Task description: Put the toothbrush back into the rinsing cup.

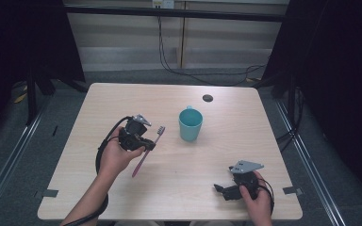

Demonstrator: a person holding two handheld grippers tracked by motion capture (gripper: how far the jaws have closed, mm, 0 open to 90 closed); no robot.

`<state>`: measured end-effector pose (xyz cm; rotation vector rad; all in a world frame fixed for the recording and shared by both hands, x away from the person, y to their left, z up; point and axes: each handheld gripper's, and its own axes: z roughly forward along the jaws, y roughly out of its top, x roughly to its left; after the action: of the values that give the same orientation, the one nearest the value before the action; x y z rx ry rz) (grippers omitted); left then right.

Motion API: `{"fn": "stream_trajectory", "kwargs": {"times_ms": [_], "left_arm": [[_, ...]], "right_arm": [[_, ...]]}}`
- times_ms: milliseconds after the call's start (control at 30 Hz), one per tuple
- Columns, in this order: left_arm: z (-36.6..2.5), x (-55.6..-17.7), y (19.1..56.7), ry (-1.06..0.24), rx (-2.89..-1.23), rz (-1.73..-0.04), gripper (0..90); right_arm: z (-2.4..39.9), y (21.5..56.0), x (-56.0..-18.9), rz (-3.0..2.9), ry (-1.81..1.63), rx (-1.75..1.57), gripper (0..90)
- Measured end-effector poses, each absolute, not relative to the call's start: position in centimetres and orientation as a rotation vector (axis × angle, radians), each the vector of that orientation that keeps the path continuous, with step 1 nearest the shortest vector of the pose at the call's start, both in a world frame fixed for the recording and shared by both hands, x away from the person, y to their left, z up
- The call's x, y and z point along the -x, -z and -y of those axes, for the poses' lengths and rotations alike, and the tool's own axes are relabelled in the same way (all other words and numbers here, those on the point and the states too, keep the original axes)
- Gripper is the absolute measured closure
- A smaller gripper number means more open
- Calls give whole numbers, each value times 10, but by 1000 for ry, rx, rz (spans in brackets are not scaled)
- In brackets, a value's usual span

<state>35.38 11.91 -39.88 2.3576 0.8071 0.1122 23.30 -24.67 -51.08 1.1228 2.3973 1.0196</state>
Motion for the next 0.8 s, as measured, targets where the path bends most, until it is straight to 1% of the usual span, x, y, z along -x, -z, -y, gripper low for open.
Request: {"fn": "stream_trajectory", "kwargs": {"times_ms": [100, 233, 500, 800], "left_arm": [[-121, -353, 396, -138, -2296, -818, 806], [-123, -355, 393, -161, -2279, -807, 807], [-122, -358, 394, -143, -2243, -827, 806], [-120, -358, 389, -191, -2192, -820, 806]], "right_arm": [[247, 511, -233, -2397, -1020, -1123, 80], [247, 511, -233, -2398, -1020, -1121, 80], [247, 511, -233, -2397, -1021, -1121, 80], [247, 511, -233, -2397, -1021, -1121, 80]]}}
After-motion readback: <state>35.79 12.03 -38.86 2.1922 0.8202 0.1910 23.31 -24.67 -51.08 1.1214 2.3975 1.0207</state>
